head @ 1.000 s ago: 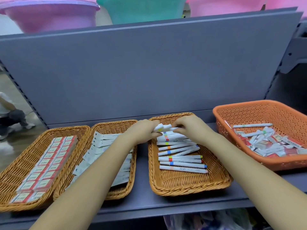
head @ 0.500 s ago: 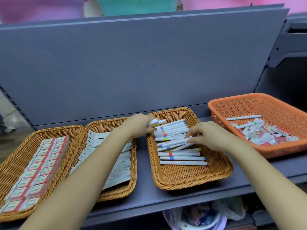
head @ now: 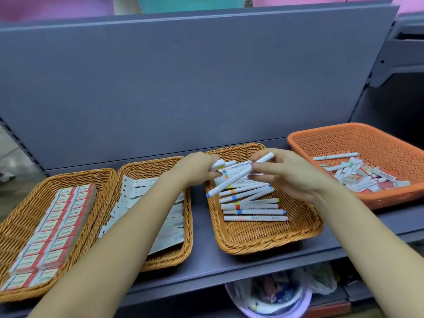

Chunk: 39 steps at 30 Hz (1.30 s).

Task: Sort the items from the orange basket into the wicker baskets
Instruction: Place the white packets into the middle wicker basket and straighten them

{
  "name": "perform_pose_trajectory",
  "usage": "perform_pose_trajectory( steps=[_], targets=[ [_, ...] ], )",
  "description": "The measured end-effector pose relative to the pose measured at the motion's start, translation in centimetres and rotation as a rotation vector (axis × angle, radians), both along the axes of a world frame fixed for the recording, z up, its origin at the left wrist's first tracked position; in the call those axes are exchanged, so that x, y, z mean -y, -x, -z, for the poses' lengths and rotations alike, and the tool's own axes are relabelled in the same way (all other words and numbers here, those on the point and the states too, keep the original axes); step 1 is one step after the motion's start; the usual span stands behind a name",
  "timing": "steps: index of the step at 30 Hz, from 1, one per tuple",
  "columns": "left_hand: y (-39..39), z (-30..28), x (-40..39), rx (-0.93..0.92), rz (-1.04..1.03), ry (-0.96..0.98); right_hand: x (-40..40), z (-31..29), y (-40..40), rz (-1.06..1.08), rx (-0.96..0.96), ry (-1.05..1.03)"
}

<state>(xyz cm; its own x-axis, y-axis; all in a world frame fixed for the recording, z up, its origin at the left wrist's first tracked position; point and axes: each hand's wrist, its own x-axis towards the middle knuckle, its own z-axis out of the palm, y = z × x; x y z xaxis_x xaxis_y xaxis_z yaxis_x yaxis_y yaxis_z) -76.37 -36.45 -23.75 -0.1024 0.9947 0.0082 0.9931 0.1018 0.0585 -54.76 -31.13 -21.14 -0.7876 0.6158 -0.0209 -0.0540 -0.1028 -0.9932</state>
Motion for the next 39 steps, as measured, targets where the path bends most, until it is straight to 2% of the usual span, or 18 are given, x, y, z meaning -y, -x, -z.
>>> perform_pose_trajectory(
  steps=[3,8,11,18,21,24,26,28,31,33,34,39],
  targets=[
    [0.0,0.0,-0.1,-0.012,0.009,0.0,0.5,0.5,0.7,0.018,-0.136,0.198],
    [-0.2,-0.1,-0.4,-0.029,0.036,-0.014,0.7,1.2,1.1,0.086,-0.12,0.111],
    [-0.2,-0.1,-0.7,-0.022,0.044,-0.014,0.8,1.5,0.7,0.063,0.053,-0.202],
    [-0.2,-0.2,-1.5,-0.064,0.043,-0.013,1.0,3.9,0.4,-0.332,0.593,-0.858],
    [-0.6,-0.3,-1.6,-0.066,0.065,-0.004,1.1,5.6,1.0,-0.409,0.715,-1.006],
    [-0.8,-0.2,-1.7,-0.061,0.085,-0.002,1.3,6.3,1.2,-0.422,0.733,-1.048],
    [-0.9,-0.1,-1.7,-0.047,0.091,-0.001,1.0,5.6,1.0,-0.393,0.705,-1.005],
    [-0.9,-0.1,-1.5,-0.037,0.094,-0.009,0.1,4.6,1.0,-0.206,0.645,-0.904],
    [-1.1,-0.3,-1.3,-0.016,0.113,-0.024,-1.5,3.5,1.7,0.181,0.412,-0.516],
    [-1.5,-0.3,-1.1,0.007,0.123,-0.039,-1.7,3.4,2.7,0.218,0.265,-0.258],
    [-1.6,-0.3,-1.1,0.02,0.124,-0.048,-1.6,3.5,3.1,0.21,0.209,-0.195],
    [-1.5,-0.2,-0.7,0.088,0.084,-0.047,-1.6,3.8,3.9,0.323,0.067,-0.086]
  ],
)
